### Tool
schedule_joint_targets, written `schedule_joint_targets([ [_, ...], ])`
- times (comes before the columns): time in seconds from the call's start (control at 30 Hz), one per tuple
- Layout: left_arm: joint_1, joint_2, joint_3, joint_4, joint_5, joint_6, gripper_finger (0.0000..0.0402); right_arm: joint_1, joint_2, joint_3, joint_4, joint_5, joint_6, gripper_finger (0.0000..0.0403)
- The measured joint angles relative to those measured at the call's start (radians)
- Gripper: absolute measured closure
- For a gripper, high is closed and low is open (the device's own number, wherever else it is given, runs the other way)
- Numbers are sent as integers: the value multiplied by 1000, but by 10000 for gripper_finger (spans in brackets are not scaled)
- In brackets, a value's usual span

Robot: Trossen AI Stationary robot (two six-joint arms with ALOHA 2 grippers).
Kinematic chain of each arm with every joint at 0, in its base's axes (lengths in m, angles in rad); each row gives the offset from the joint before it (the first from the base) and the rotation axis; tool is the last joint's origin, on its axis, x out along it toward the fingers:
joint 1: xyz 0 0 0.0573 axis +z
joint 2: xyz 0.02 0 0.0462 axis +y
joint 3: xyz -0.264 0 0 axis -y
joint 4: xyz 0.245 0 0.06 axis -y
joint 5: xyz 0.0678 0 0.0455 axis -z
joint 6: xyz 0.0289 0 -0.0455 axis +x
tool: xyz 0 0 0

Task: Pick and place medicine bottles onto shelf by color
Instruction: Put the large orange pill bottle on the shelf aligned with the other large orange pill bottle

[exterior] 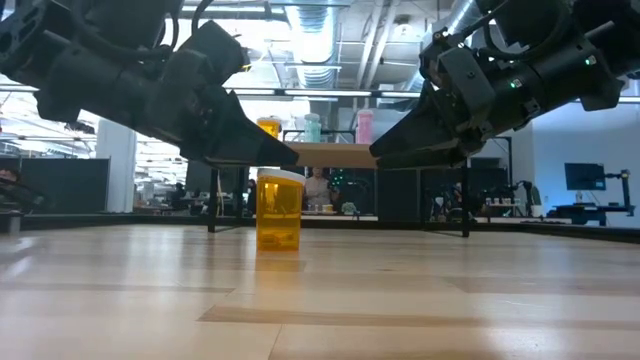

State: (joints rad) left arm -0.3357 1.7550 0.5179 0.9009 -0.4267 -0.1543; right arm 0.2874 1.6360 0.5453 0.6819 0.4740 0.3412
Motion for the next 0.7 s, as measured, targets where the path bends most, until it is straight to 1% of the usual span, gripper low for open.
schedule_joint_targets([
  [0.23, 0, 0, 0, -38, -1, -24, 401, 0, 0, 0, 0, 0, 0, 127],
  [0.5, 0, 0, 0, -39, -3, -26, 401, 0, 0, 0, 0, 0, 0, 127],
  [0.7, 0, 0, -1, 3, -3, -19, 401, 0, 0, 0, -1, 0, 1, 127],
])
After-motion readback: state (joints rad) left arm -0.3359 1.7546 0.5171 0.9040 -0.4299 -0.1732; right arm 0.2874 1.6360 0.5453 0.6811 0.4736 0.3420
